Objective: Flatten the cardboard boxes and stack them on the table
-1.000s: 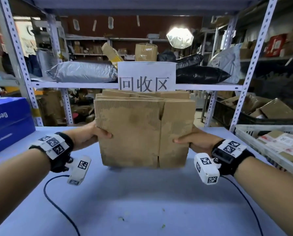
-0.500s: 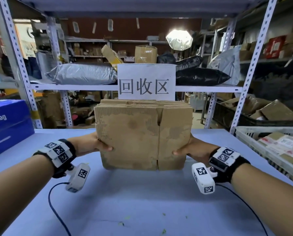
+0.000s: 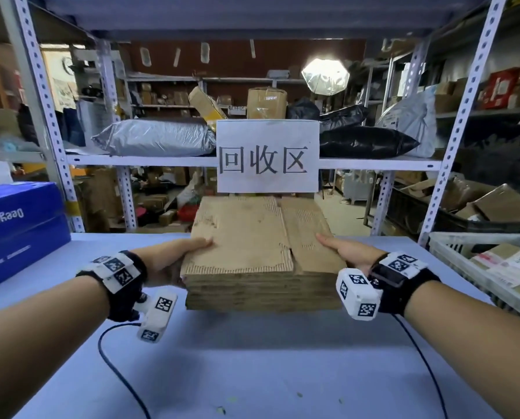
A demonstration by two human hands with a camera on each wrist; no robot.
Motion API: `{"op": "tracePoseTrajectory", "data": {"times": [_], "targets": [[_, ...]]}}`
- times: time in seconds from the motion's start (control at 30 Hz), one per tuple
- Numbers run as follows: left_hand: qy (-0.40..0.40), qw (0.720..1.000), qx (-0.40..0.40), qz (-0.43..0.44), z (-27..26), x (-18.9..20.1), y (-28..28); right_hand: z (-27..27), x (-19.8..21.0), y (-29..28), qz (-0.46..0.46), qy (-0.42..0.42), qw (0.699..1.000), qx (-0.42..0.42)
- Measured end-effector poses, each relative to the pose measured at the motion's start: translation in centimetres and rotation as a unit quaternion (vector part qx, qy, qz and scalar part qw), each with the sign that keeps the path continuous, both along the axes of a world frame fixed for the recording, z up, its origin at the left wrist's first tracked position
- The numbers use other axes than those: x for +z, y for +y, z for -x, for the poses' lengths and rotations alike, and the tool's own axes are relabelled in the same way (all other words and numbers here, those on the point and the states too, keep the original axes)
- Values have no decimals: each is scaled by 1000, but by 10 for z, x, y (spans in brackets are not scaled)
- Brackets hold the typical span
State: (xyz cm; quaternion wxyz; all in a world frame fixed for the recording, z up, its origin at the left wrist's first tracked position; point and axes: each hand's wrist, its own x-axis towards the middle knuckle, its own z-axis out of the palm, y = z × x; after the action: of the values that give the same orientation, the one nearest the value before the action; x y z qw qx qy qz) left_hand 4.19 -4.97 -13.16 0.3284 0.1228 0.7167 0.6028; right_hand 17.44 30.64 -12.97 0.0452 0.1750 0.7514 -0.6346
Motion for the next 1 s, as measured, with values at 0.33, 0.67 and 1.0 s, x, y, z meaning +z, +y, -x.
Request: {"op": "tracePoseTrajectory", "data": {"times": [0.33,0.67,1.0], "targets": [[-7,995,94,-20,43,-32,41,53,-14,12,88,24,993,-81],[62,989,102,82,97,-34,59,89,-33,33,-53,-13,993,-106],[162,950,8,267,58,-4,38,67,-13,10,-120,65,976,-168]]}}
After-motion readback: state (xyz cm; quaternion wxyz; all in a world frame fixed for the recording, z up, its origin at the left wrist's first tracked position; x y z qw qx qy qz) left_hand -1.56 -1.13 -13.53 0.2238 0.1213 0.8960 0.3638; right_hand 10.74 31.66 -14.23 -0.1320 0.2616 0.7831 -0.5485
